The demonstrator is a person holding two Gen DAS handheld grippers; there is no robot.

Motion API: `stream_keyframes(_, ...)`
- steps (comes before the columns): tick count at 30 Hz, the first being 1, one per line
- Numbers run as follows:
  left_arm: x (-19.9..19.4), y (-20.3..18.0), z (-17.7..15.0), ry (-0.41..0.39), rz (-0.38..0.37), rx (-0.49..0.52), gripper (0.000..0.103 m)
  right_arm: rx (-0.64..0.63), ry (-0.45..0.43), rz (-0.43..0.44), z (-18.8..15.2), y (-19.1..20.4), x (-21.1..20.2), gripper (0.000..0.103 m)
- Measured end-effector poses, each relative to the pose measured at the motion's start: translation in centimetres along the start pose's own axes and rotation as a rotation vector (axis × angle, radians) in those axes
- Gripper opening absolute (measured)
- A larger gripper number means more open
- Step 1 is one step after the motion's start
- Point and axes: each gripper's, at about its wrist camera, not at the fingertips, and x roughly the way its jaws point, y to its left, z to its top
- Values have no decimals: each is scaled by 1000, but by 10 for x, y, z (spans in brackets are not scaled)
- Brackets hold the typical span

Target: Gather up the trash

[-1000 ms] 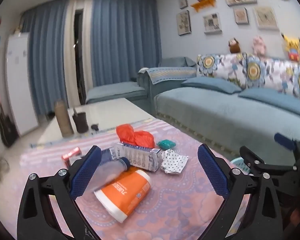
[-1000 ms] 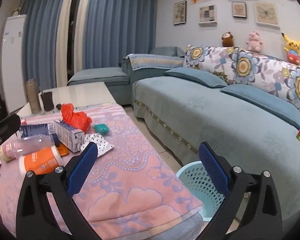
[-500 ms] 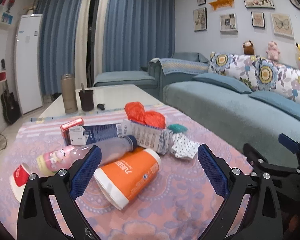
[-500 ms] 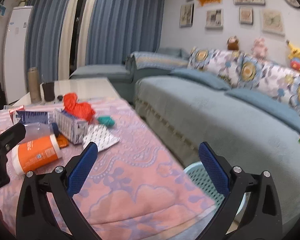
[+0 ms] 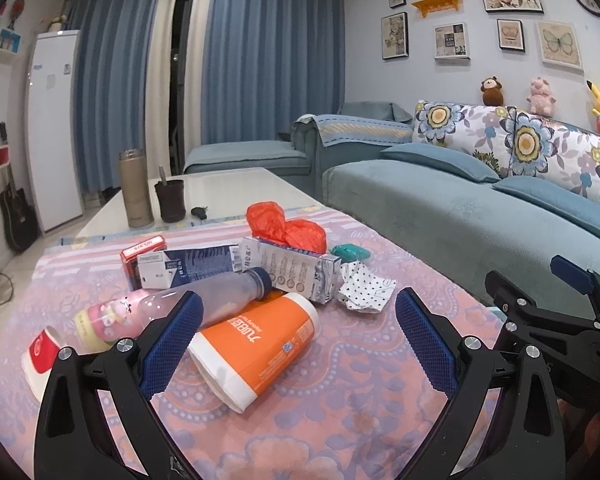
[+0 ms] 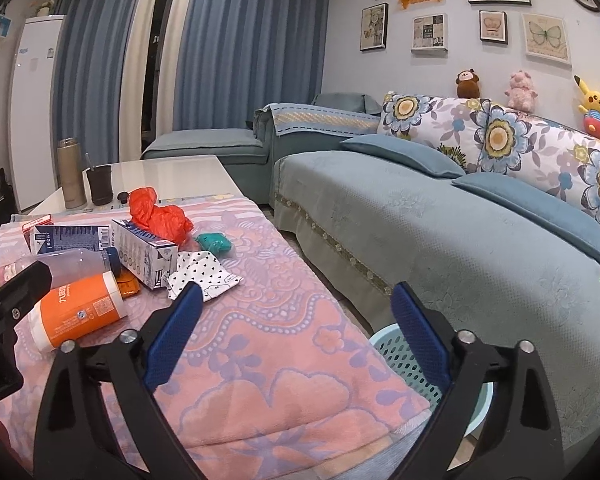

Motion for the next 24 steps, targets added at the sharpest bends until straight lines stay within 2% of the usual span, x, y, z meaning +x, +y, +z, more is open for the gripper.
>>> stream_keyframes(24,-4,20,-1,25,44,-36,94,-5,5,9,2,0,-1,88)
